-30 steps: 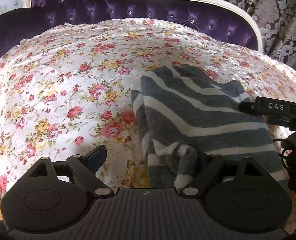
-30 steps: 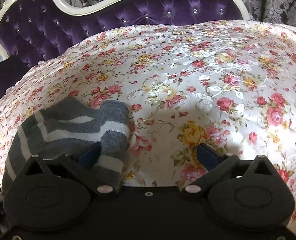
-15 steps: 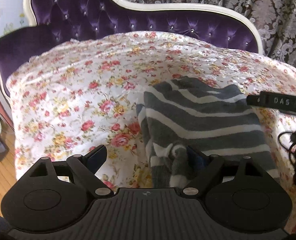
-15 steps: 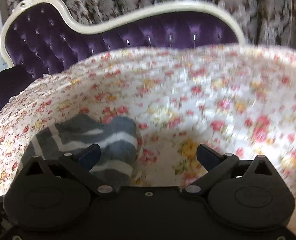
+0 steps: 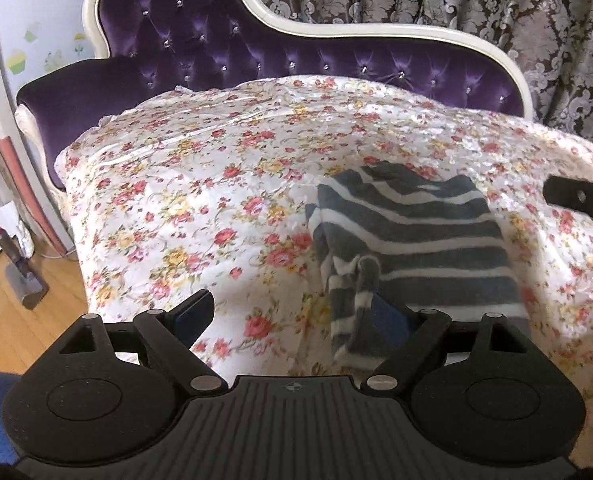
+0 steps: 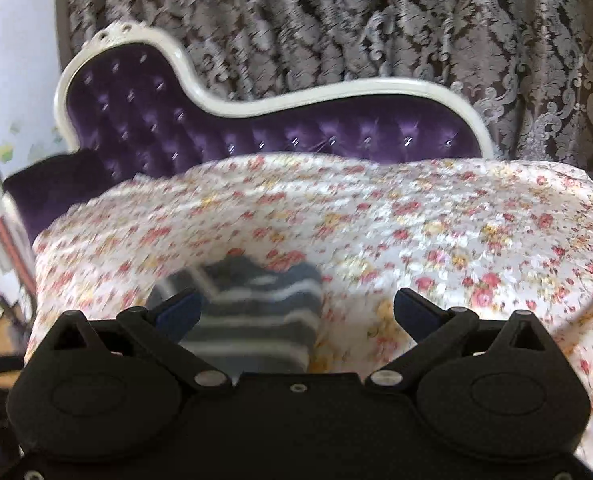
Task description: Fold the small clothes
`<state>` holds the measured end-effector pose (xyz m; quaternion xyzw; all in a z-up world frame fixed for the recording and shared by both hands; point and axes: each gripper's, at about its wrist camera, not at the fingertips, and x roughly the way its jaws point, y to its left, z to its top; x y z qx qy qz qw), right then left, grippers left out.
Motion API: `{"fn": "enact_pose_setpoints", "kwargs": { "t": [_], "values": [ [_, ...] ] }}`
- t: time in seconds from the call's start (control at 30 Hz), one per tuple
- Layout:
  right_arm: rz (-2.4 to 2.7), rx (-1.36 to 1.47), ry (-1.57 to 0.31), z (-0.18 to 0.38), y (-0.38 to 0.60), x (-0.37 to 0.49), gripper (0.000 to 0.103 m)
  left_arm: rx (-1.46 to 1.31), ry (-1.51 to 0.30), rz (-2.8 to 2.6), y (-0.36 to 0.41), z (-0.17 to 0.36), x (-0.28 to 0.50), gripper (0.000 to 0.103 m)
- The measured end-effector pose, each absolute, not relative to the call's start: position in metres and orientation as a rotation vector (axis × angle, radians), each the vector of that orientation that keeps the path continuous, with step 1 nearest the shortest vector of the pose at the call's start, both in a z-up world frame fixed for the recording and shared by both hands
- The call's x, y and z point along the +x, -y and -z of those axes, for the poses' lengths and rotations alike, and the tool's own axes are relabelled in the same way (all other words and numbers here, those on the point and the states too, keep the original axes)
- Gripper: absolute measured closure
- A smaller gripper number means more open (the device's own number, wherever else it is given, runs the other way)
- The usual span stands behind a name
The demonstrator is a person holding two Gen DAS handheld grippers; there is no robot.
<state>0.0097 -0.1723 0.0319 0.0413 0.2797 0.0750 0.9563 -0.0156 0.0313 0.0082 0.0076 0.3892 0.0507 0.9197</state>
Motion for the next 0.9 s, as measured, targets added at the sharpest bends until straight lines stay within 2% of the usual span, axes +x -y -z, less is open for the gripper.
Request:
{"fn": "enact_pose_setpoints", "kwargs": {
  "t": [0.57,0.9],
  "values": [
    [-0.173,0.167,-0.785,-0.001,0.171,-0.046,0.001,-0.047,-0.861,-0.099,-0.025,-0.002,-0.041,0.018],
    [-0.183,0.145,-0.802,0.004,0.164,-0.051,0.002,-0.035,-0.872,-0.114,-0.022,-0.001,-0.049,0.018]
  ]
}}
